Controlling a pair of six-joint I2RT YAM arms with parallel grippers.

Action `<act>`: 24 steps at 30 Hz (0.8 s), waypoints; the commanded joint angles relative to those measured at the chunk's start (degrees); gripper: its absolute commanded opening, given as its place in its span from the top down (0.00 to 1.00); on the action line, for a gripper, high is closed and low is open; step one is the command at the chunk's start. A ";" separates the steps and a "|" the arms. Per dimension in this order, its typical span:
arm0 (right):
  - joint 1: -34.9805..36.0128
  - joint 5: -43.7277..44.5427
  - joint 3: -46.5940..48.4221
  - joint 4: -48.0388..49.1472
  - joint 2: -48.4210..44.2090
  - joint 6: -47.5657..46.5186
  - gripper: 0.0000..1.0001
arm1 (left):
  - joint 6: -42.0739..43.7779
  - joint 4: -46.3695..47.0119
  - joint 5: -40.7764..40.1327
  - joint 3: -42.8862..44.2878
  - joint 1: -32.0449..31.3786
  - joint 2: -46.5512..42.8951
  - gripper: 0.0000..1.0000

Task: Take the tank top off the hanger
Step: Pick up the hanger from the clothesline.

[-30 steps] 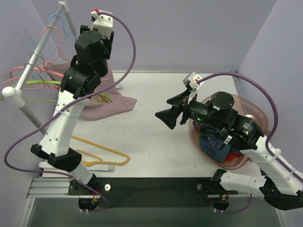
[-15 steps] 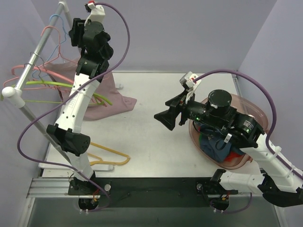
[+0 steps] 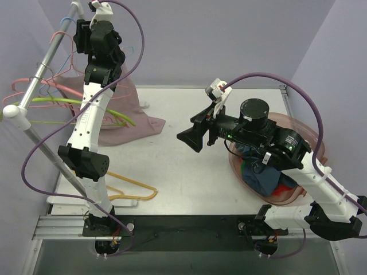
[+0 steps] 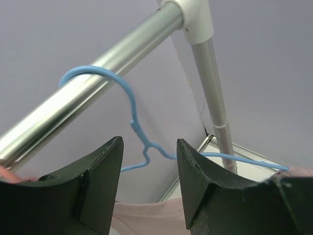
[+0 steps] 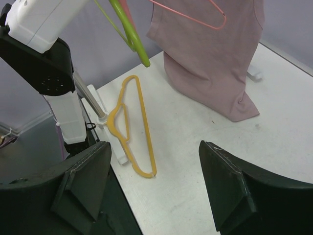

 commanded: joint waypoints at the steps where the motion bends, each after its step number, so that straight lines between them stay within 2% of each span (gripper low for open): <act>1: 0.76 -0.68 2.98 1.13 1.03 -1.04 0.27 | -4.50 -4.00 5.17 3.99 1.84 1.78 0.43; 6: 0.84 -0.68 2.99 1.13 1.38 -2.09 0.27 | -4.77 -4.18 7.28 5.05 2.90 3.54 0.45; 10: 0.84 -0.06 2.28 1.13 1.38 -2.80 0.26 | -4.69 -4.53 10.09 5.40 3.07 3.45 0.51; 14: 0.84 -0.59 2.28 1.13 1.38 -2.62 0.26 | -4.77 -4.44 13.17 6.01 3.16 2.49 0.68; 15: 0.84 -0.59 2.28 1.04 1.12 -2.54 0.26 | -4.77 -4.44 13.79 6.54 3.25 2.48 0.76; 17: 0.84 -0.15 2.02 1.04 0.86 -2.80 0.26 | -5.21 -4.79 14.06 7.76 3.25 2.66 0.86; 18: 0.84 0.03 1.76 1.13 0.42 -2.89 0.26 | -5.56 -5.14 14.40 8.21 3.42 2.75 0.99; 24: 0.84 1.08 0.61 1.22 -0.29 -3.41 0.25 | -9.43 -8.48 18.18 9.36 3.16 2.22 1.00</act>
